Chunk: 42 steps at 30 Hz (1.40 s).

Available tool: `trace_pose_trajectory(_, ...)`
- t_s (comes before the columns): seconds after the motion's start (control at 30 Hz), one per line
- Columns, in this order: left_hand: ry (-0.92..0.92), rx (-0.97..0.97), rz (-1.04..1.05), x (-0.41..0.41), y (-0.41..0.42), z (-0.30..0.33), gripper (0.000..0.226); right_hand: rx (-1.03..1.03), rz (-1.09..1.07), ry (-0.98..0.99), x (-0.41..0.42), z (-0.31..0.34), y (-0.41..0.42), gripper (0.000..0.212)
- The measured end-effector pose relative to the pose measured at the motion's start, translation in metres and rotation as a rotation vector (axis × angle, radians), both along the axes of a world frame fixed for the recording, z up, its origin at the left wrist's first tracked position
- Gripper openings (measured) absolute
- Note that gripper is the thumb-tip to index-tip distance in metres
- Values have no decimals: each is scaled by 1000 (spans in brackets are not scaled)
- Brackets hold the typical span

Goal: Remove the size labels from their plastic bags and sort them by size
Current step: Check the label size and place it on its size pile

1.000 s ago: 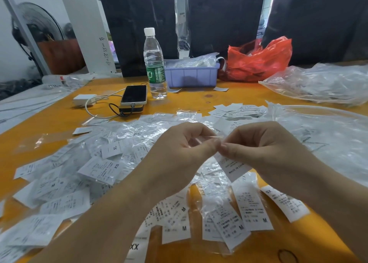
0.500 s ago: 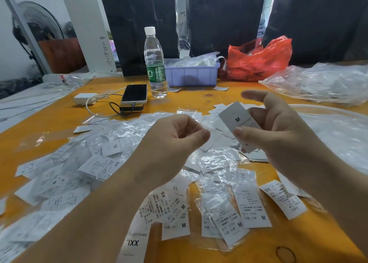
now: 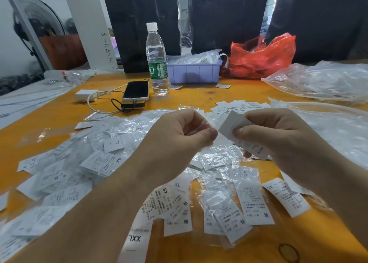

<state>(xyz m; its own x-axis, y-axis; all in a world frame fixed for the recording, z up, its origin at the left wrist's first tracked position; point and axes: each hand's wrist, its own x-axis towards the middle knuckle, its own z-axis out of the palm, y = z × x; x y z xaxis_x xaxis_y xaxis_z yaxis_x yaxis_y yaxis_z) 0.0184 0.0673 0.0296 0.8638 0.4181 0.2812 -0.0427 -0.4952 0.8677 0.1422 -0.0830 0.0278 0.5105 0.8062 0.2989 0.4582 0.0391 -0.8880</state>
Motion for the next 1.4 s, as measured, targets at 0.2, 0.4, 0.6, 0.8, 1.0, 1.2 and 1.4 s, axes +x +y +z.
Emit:
trace_pose_trajectory(0.2, -15, -8, -10, 0, 0, 1, 8, -8, -35, -53, -1, -1, 2, 24)
trace_pose_trajectory(0.4, -14, -25, -45, -1, -1, 2, 7, -39, -37, -103, -2, -1, 2, 23)
trace_pose_trajectory(0.6, 7, -16, -62, -1, -1, 2, 6, -89, 36, -148, -2, -2, 2, 27)
trace_pose_trajectory(0.8, 1, -17, -42, -2, 1, 2, 7, 61, -45, -39, 1, 0, 1, 19)
trace_pose_trajectory(1.0, 5, -20, -40, -1, 0, 2, 8, 55, -77, -29, 1, 1, 2, 19)
trace_pose_trajectory(1.2, 11, -23, -43, -2, 0, 3, 7, 27, -121, -81, -2, 1, 2, 21)
trace_pose_trajectory(1.4, 14, -20, -41, -2, -1, 3, 8, 31, -149, -120, -1, 1, 1, 16)
